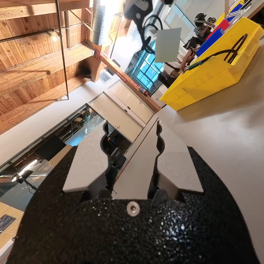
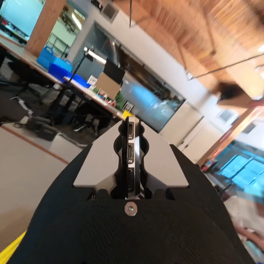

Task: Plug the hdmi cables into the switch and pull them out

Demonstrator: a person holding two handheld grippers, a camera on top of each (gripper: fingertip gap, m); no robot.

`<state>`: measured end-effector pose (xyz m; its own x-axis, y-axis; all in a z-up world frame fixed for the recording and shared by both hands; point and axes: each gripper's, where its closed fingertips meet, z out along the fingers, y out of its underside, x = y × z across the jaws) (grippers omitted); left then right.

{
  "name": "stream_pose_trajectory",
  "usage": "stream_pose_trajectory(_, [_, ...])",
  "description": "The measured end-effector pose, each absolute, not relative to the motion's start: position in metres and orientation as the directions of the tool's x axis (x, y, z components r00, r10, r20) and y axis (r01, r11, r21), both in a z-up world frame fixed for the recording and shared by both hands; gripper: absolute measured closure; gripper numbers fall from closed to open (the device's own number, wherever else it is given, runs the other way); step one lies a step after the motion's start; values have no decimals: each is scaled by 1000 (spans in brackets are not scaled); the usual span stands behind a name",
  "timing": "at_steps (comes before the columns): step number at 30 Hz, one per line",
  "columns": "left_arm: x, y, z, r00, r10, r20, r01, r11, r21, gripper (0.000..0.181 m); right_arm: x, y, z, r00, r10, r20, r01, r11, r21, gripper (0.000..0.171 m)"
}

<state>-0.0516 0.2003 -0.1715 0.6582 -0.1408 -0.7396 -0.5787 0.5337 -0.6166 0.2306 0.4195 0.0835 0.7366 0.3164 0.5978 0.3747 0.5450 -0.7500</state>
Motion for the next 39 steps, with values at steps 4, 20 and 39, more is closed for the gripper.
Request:
stream_pose_trajectory(4, [-51,200,-171,660,-146,-737,-576,532,-621,116,233,461,5,708,541,454,379,252,-891,154])
stream_pose_trajectory(20, [-46,202,-179,630,-164,-759,-596,524,-608,119,219,524,-190,706,701,101,573,-482,-663,153])
stream_pose_trajectory(39, [-70,221,-186,706,-180,-685,-585,397,-707,117,98,385,-57,680,636,364,297,215,-930,123])
